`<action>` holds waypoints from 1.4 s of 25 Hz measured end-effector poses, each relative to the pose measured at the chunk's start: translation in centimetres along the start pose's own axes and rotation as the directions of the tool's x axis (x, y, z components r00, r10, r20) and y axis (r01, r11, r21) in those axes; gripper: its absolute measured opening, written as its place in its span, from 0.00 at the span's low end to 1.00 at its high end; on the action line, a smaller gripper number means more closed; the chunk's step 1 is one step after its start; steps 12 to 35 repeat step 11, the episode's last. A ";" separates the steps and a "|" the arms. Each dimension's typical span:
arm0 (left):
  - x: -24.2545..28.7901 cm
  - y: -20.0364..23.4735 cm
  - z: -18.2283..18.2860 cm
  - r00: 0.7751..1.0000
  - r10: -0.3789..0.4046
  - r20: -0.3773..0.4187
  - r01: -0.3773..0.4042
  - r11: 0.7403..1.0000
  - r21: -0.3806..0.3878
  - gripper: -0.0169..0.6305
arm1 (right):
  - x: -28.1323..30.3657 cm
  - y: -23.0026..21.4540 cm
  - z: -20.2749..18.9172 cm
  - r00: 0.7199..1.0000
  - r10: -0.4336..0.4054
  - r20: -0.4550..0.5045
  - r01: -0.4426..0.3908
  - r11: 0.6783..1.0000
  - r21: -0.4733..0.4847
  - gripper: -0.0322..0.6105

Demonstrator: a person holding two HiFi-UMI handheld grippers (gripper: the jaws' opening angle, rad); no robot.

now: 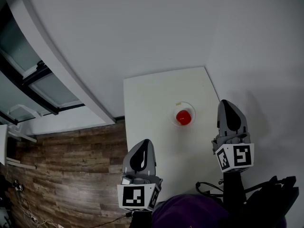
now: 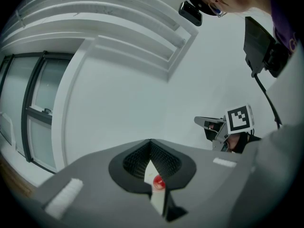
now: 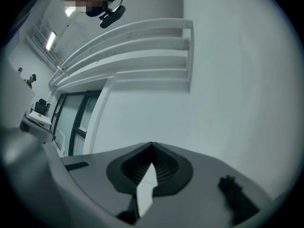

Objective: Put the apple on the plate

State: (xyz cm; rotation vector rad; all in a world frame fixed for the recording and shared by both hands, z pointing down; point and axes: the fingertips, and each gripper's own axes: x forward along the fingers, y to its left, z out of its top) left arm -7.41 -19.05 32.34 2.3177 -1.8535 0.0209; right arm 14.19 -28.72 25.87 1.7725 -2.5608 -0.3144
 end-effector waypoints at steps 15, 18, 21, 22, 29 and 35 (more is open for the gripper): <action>0.6 -0.2 0.2 1.000 -0.026 0.009 0.026 1.000 -0.007 0.04 | 0.2 -0.1 -0.1 1.000 -0.003 -0.009 0.003 1.000 -0.019 0.07; 0.6 -0.2 0.2 1.000 -0.026 0.009 0.026 1.000 -0.007 0.04 | 0.2 -0.1 -0.1 1.000 -0.003 -0.009 0.003 1.000 -0.019 0.07; 0.6 -0.2 0.2 1.000 -0.026 0.009 0.026 1.000 -0.007 0.04 | 0.2 -0.1 -0.1 1.000 -0.003 -0.009 0.003 1.000 -0.019 0.07; 0.6 -0.2 0.2 1.000 -0.026 0.009 0.026 1.000 -0.007 0.04 | 0.2 -0.1 -0.1 1.000 -0.003 -0.009 0.003 1.000 -0.019 0.07; 0.6 -0.2 0.2 1.000 -0.026 0.009 0.026 1.000 -0.007 0.04 | 0.2 -0.1 -0.1 1.000 -0.003 -0.009 0.003 1.000 -0.019 0.07; 0.6 -0.2 0.2 1.000 -0.026 0.009 0.026 1.000 -0.007 0.04 | 0.2 -0.1 -0.1 1.000 -0.003 -0.009 0.003 1.000 -0.019 0.07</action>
